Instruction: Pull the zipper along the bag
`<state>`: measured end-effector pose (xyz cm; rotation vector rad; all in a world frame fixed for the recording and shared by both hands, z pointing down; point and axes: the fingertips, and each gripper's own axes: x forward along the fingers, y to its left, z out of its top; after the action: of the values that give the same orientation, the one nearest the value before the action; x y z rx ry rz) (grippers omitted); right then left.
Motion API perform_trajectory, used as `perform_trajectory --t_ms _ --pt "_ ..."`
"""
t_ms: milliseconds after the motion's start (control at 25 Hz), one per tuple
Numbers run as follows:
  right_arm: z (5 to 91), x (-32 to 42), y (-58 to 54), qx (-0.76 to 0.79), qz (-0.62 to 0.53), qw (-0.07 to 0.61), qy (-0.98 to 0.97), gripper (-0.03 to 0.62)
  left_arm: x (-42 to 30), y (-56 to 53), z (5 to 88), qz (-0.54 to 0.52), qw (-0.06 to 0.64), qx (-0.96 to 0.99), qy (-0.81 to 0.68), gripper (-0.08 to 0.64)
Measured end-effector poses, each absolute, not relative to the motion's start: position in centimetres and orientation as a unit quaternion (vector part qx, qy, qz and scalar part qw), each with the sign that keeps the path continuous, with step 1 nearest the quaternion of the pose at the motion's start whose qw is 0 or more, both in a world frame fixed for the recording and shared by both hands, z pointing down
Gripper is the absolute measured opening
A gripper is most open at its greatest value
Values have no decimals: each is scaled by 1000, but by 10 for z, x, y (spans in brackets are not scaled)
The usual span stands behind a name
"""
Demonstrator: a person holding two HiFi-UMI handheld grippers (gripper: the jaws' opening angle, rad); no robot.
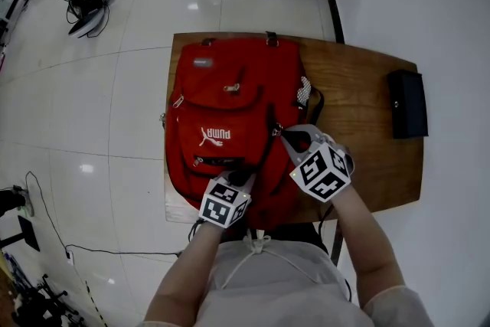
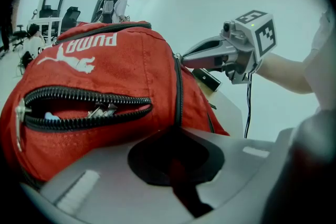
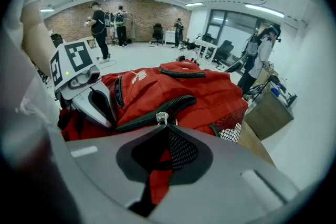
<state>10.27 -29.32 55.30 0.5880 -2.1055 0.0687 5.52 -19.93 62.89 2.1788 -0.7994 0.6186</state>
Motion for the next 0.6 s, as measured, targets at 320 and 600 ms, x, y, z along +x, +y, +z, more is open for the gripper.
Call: perform_trajectory --t_ms 320,600 --pt "544 102 -300 87 -10 516 -852 9 55 -199 631 245 379 840 -303 5" --pt "535 103 -343 97 5 507 -856 9 54 -198 633 253 386 834 -303 5"
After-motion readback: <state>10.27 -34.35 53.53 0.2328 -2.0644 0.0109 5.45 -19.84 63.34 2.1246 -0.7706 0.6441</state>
